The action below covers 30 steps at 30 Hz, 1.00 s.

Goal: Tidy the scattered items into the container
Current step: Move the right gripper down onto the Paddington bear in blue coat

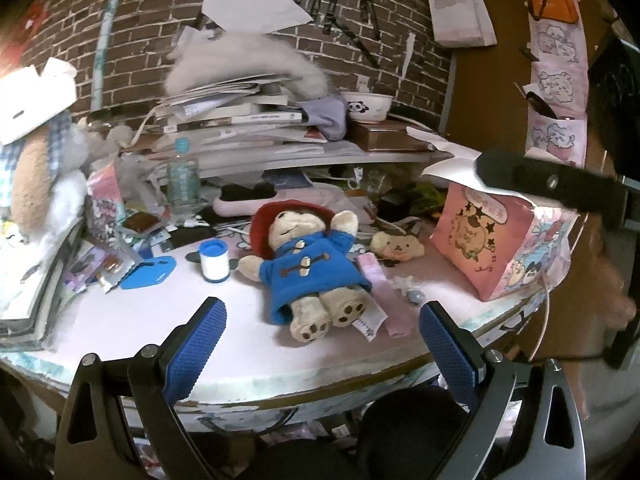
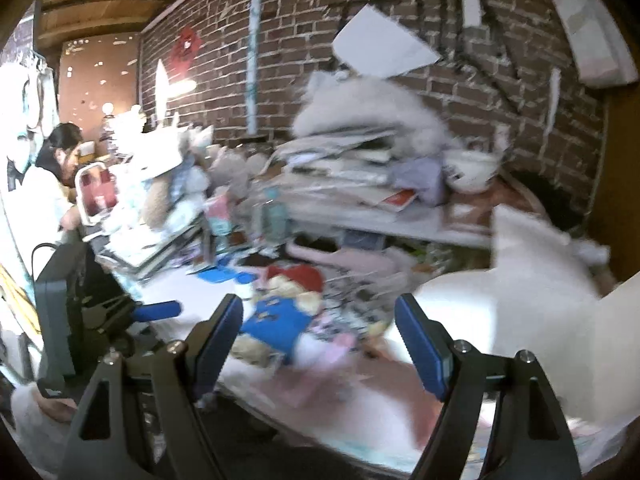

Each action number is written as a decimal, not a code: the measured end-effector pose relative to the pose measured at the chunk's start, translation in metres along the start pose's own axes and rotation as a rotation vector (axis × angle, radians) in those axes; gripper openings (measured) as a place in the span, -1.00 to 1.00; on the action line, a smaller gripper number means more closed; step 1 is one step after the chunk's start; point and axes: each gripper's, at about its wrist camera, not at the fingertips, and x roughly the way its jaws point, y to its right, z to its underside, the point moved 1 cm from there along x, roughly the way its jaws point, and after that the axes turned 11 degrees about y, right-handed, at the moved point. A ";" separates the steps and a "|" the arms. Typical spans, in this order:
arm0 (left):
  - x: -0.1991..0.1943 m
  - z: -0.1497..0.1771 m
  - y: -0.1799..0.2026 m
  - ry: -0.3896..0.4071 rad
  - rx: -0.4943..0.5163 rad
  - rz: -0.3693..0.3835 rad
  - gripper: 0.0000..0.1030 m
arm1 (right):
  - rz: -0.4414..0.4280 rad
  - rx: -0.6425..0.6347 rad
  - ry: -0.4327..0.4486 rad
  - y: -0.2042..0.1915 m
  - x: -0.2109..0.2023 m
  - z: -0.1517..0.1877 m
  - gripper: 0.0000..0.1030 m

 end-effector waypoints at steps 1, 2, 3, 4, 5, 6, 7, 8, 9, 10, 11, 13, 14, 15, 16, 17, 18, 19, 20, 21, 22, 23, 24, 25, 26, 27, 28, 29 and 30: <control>-0.001 0.000 -0.001 -0.001 0.002 -0.009 0.88 | -0.006 0.004 -0.003 -0.006 0.005 0.004 0.47; -0.002 0.001 -0.003 -0.001 0.004 -0.018 0.88 | -0.005 0.006 -0.005 -0.010 0.009 0.008 0.47; -0.003 0.001 -0.005 -0.001 0.005 -0.024 0.88 | 0.003 0.005 -0.005 -0.013 0.014 0.011 0.47; -0.004 0.001 -0.007 -0.001 0.004 -0.027 0.88 | 0.013 0.008 -0.008 -0.017 0.019 0.016 0.47; -0.006 0.002 -0.008 0.000 0.002 -0.030 0.88 | 0.017 0.012 -0.012 -0.020 0.024 0.019 0.47; -0.007 0.002 -0.010 0.001 0.000 -0.032 0.88 | 0.017 0.020 -0.022 -0.022 0.030 0.023 0.47; -0.008 0.003 -0.011 0.001 -0.002 -0.036 0.88 | 0.016 0.031 -0.035 -0.023 0.036 0.028 0.47; -0.009 0.003 -0.012 0.001 -0.003 -0.040 0.88 | 0.014 0.041 -0.048 -0.024 0.041 0.031 0.47; -0.010 0.004 -0.013 0.000 -0.004 -0.044 0.88 | 0.012 0.050 -0.061 -0.024 0.046 0.034 0.47; -0.010 0.005 -0.015 -0.002 -0.006 -0.048 0.88 | 0.011 0.062 -0.076 -0.025 0.053 0.039 0.47; -0.011 0.006 -0.016 -0.005 -0.009 -0.052 0.88 | 0.012 0.069 -0.087 -0.026 0.059 0.042 0.47; -0.011 0.009 -0.020 -0.010 -0.015 -0.058 0.88 | 0.014 0.079 -0.104 -0.026 0.070 0.048 0.47; -0.011 0.009 -0.020 -0.014 -0.016 -0.062 0.88 | 0.017 0.079 -0.113 -0.027 0.077 0.051 0.47; -0.011 0.011 -0.021 -0.019 -0.012 -0.069 0.88 | 0.024 0.076 -0.123 -0.027 0.084 0.054 0.47; -0.011 0.012 -0.021 -0.022 -0.010 -0.073 0.88 | 0.029 0.076 -0.138 -0.027 0.093 0.057 0.47; -0.011 0.013 -0.022 -0.024 -0.011 -0.071 0.88 | 0.029 0.085 -0.149 -0.027 0.099 0.059 0.47; -0.012 0.013 -0.023 -0.024 -0.013 -0.067 0.88 | 0.026 0.097 -0.163 -0.025 0.105 0.061 0.47; -0.012 0.014 -0.023 -0.025 -0.014 -0.067 0.88 | 0.023 0.106 -0.179 -0.024 0.112 0.064 0.47; -0.013 0.014 -0.024 -0.026 -0.013 -0.070 0.88 | 0.021 0.111 -0.188 -0.024 0.116 0.065 0.47; -0.013 0.015 -0.025 -0.027 -0.012 -0.074 0.88 | 0.020 0.116 -0.194 -0.023 0.120 0.067 0.47; -0.013 0.015 -0.026 -0.029 -0.013 -0.076 0.88 | 0.017 0.123 -0.202 -0.023 0.125 0.069 0.47; -0.014 0.016 -0.027 -0.029 -0.015 -0.076 0.88 | 0.014 0.129 -0.209 -0.022 0.128 0.070 0.47; -0.014 0.016 -0.027 -0.029 -0.018 -0.076 0.88 | 0.011 0.136 -0.212 -0.022 0.131 0.070 0.47; -0.014 0.016 -0.028 -0.029 -0.020 -0.076 0.88 | 0.008 0.142 -0.214 -0.021 0.134 0.070 0.47; -0.014 0.016 -0.028 -0.028 -0.021 -0.076 0.88 | 0.008 0.143 -0.216 -0.021 0.136 0.070 0.47; -0.014 0.016 -0.028 -0.028 -0.021 -0.076 0.88 | 0.010 0.143 -0.218 -0.021 0.139 0.071 0.47; -0.015 0.016 -0.028 -0.028 -0.020 -0.076 0.88 | 0.012 0.146 -0.224 -0.020 0.143 0.072 0.47; -0.015 0.016 -0.029 -0.028 -0.021 -0.076 0.88 | 0.012 0.152 -0.230 -0.019 0.147 0.073 0.47; -0.015 0.016 -0.029 -0.028 -0.021 -0.076 0.88 | 0.010 0.160 -0.236 -0.019 0.150 0.073 0.47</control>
